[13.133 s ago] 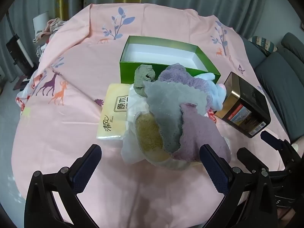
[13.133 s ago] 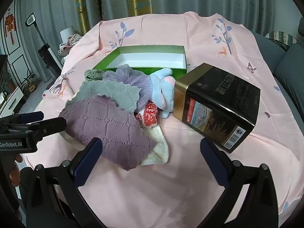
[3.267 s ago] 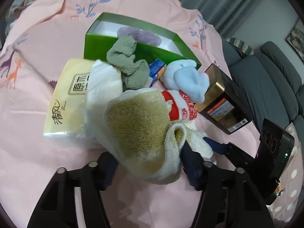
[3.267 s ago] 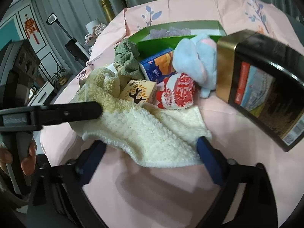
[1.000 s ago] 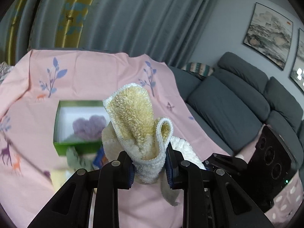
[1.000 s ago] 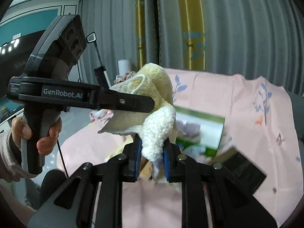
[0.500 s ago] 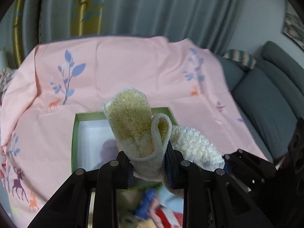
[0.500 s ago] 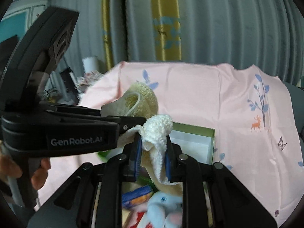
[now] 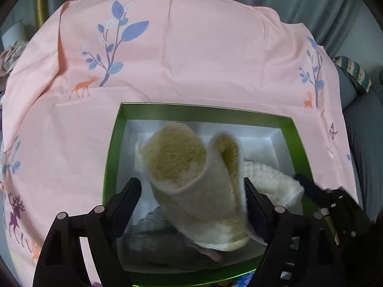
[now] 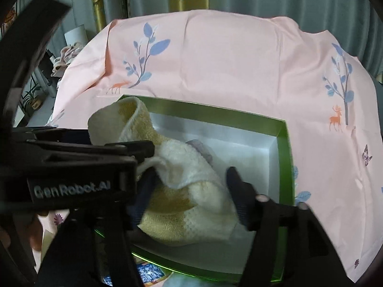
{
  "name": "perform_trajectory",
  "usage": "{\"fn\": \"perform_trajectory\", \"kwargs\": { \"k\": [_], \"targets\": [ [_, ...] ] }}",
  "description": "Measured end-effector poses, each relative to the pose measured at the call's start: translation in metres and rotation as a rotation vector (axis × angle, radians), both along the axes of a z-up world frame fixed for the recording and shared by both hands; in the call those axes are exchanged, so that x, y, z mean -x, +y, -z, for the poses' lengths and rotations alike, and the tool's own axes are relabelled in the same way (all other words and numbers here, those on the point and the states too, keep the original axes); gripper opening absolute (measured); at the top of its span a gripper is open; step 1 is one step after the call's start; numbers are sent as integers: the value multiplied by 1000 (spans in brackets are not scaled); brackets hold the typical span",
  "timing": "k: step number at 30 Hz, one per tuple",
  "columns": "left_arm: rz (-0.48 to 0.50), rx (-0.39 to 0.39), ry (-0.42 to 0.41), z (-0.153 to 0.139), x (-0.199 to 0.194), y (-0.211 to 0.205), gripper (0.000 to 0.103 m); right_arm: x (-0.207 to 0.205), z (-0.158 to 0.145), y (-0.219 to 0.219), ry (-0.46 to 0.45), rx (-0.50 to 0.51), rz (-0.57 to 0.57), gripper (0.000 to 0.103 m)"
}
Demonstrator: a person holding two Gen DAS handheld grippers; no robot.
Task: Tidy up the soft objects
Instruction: 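Lower the cream towel into the green box and open both grippers, then grasp the small juice carton with the left gripper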
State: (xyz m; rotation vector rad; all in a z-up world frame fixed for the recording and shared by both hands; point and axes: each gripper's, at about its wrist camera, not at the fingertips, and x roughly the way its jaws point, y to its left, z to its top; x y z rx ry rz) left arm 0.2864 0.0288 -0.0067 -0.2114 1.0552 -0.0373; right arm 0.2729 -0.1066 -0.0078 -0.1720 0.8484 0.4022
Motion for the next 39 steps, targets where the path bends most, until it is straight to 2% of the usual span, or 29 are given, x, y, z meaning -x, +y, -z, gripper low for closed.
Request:
{"fn": "perform_trajectory", "kwargs": {
  "k": [5, 7, 10, 15, 22, 29, 33, 39],
  "targets": [
    [-19, -30, -5, -12, 13, 7, 87, 17, -23, -25, -50, -32, 29, 82],
    [-15, -47, -24, -21, 23, 9, 95, 34, -40, -41, -85, -66, 40, 86],
    [3, -69, -83, -39, 47, 7, 96, 59, -56, -59, -120, -102, 42, 91],
    [27, -67, -149, -63, 85, 1, 96, 112, -74, -82, -160, -124, 20, 95],
    [95, -45, -212, -82, 142, -15, 96, 172, -75, -102, -164, -147, -9, 95],
    [170, 37, -209, -72, 186, -41, 96, 211, -60, -107, -150, -126, -18, 95],
    [186, 29, -206, -54, 204, -57, 96, 226, -48, -109, -133, -118, -15, 95],
    [152, 34, -172, -16, 218, -68, 96, 240, -23, -109, -82, -107, -26, 95]
  ]
}}
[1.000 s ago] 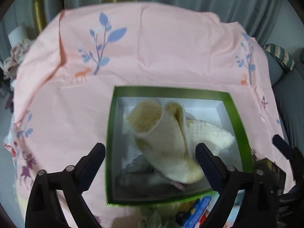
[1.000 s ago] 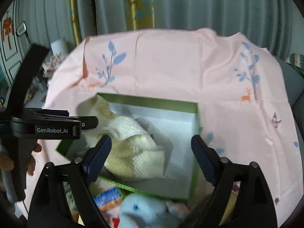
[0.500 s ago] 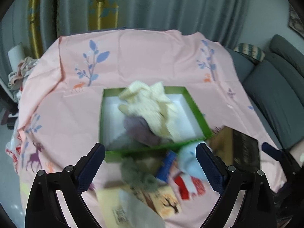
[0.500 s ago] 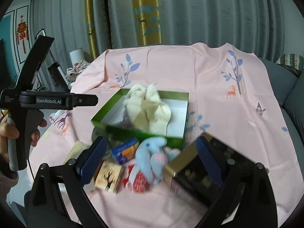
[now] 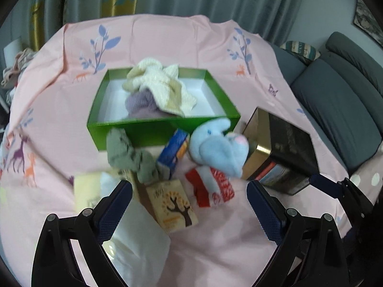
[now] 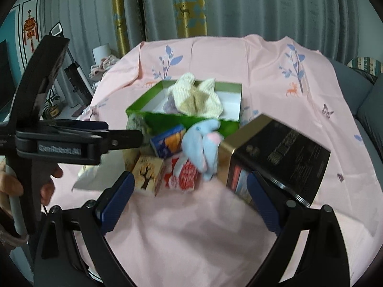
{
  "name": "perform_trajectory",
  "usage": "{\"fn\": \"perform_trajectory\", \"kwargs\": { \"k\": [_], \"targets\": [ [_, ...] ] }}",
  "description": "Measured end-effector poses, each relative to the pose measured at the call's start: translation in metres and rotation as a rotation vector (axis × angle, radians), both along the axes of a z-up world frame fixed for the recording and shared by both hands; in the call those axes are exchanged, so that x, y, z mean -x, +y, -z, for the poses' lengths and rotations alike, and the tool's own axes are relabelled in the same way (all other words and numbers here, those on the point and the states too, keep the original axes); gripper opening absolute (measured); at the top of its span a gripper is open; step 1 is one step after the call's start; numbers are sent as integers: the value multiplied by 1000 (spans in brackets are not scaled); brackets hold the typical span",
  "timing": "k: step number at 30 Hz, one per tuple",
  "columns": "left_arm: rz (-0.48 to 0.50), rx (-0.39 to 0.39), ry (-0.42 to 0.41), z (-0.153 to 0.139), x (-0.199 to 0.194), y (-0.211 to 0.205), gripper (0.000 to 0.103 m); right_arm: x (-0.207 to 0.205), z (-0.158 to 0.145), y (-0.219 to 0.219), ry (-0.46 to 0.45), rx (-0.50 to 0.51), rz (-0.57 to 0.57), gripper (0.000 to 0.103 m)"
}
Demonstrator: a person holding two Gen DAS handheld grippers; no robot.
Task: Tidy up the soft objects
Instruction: 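Grasp the small juice carton with the left gripper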
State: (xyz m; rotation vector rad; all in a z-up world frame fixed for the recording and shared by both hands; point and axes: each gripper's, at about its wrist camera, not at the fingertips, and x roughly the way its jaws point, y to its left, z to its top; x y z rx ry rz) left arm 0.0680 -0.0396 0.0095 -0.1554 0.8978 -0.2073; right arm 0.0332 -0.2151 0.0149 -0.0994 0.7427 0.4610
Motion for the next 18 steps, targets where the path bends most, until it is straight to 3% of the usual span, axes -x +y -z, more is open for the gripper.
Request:
{"fn": "perform_trajectory", "kwargs": {
  "k": [4, 11, 18],
  "targets": [
    [44, 50, 54, 22, 1, -9, 96, 9, 17, 3, 22, -1, -18, 95],
    [36, 50, 131, 52, -4, -8, 96, 13, 52, 14, 111, -46, -75, 94],
    [7, 41, 150, 58, -5, 8, 96, 5, 67, 31, 144, -76, -124, 94]
  ]
}}
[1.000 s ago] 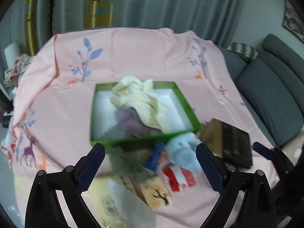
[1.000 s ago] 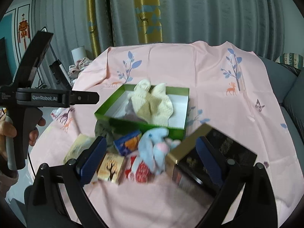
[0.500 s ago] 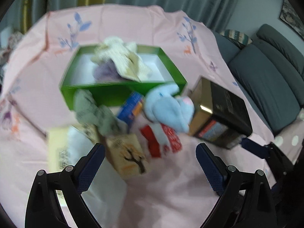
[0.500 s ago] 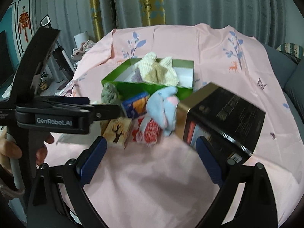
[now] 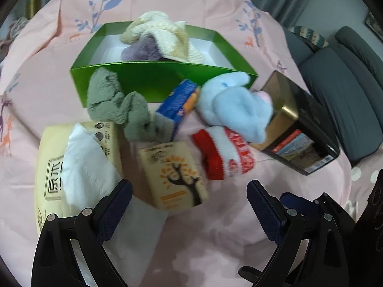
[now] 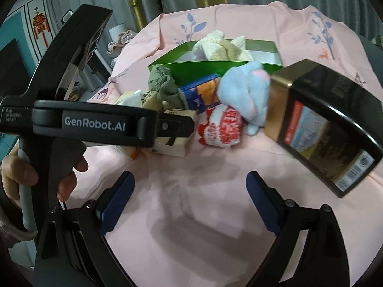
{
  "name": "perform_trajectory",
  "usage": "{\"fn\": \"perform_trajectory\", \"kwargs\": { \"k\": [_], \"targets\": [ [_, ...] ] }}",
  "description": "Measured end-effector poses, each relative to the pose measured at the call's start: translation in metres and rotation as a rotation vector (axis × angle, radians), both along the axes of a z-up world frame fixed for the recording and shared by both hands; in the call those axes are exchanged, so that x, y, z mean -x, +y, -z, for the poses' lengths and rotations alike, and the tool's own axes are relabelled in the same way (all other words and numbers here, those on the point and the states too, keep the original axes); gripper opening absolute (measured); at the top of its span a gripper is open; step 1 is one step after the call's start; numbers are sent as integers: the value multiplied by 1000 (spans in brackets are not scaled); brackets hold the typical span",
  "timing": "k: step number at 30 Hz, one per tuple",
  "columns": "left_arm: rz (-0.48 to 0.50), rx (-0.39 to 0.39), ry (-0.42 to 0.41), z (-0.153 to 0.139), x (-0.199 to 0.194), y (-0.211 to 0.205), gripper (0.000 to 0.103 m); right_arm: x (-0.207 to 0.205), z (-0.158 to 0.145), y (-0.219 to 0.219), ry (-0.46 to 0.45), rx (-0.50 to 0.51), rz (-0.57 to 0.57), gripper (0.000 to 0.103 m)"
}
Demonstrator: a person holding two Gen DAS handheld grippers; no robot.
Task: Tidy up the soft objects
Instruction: 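Grasp the small juice carton with the left gripper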
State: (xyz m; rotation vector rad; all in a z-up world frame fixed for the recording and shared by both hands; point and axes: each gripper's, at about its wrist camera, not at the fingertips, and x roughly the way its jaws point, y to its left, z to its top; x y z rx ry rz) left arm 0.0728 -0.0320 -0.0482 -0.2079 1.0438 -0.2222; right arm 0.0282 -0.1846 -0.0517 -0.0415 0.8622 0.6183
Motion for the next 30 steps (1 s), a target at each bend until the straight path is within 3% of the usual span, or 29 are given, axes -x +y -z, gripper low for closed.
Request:
{"fn": "perform_trajectory", "kwargs": {
  "k": [3, 7, 13, 17, 19, 24, 27, 29, 30],
  "targets": [
    [5, -18, 9, 4, -1, 8, 96, -5, 4, 6, 9, -18, -18, 94],
    [-29, -114, 48, 9, -10, 14, 96, -14, 13, 14, 37, -18, -41, 91],
    [47, -43, 90, 15, -13, 7, 96, -24, 24, 28, 65, -22, -69, 86],
    [32, -65, 74, 19, -13, 5, 90, -34, 30, 34, 87, -17, -80, 79],
    [23, -29, 63, 16, -15, 10, 88, -38, 30, 35, 94, -24, -84, 76],
    [24, -37, 57, 16, -19, 17, 63, -46, 30, 42, 103, -24, -103, 68],
    [46, -44, 49, 17, -19, 15, 53, -49, 32, 48, 96, -14, -109, 65],
    [63, -26, 50, 18, -17, 14, 42, -50, 32, 52, 95, -10, -112, 59],
    [70, -15, 58, 20, -21, 9, 41, -51, 32, 54, 97, -10, -117, 51]
  ]
}}
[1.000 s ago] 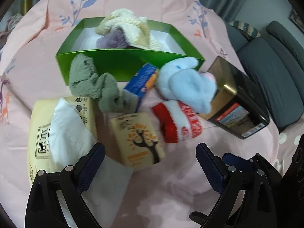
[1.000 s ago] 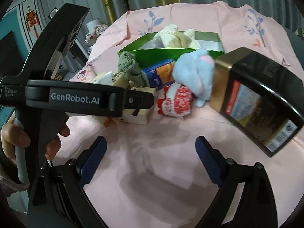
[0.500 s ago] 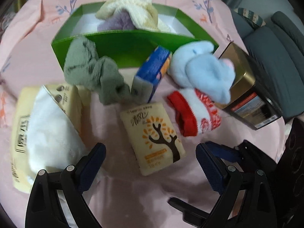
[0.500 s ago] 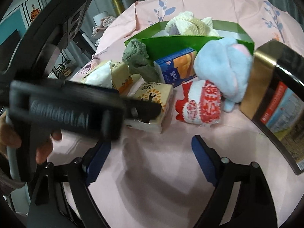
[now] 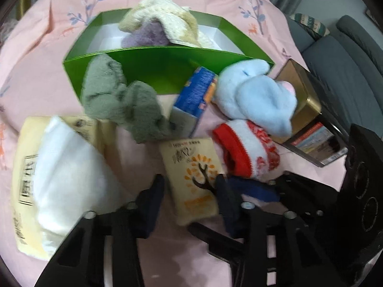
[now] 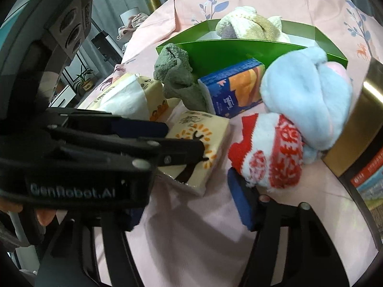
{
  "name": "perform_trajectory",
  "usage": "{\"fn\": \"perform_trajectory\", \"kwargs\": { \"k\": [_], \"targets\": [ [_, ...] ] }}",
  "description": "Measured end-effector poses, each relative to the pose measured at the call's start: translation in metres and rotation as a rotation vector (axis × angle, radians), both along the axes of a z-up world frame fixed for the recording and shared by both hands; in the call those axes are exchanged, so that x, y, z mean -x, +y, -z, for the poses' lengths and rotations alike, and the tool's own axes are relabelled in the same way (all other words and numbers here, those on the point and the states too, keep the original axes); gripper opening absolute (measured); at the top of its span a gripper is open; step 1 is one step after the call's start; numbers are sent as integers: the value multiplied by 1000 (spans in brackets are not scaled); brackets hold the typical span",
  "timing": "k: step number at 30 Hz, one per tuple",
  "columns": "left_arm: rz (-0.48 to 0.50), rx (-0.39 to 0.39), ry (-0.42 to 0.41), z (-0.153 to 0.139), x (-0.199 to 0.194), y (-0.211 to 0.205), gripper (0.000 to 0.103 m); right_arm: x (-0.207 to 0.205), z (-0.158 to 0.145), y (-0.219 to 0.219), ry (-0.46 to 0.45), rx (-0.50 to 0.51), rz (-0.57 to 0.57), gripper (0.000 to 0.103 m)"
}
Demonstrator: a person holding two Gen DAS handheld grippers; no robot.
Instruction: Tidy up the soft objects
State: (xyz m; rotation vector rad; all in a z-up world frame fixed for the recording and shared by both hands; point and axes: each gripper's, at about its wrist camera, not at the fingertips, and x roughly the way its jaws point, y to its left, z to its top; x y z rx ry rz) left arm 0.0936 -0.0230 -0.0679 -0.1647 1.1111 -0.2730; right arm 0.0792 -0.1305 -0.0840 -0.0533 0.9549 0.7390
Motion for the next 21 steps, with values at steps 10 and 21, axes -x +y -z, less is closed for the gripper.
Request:
{"fn": "perform_trajectory", "kwargs": {
  "k": [10, 21],
  "targets": [
    [6, 30, -29, -12, 23, -1, 41, 22, -13, -2, -59, 10, 12, 48],
    [34, 44, -154, -64, 56, -17, 41, 55, -65, -23, -157, -11, 38, 47]
  ]
}}
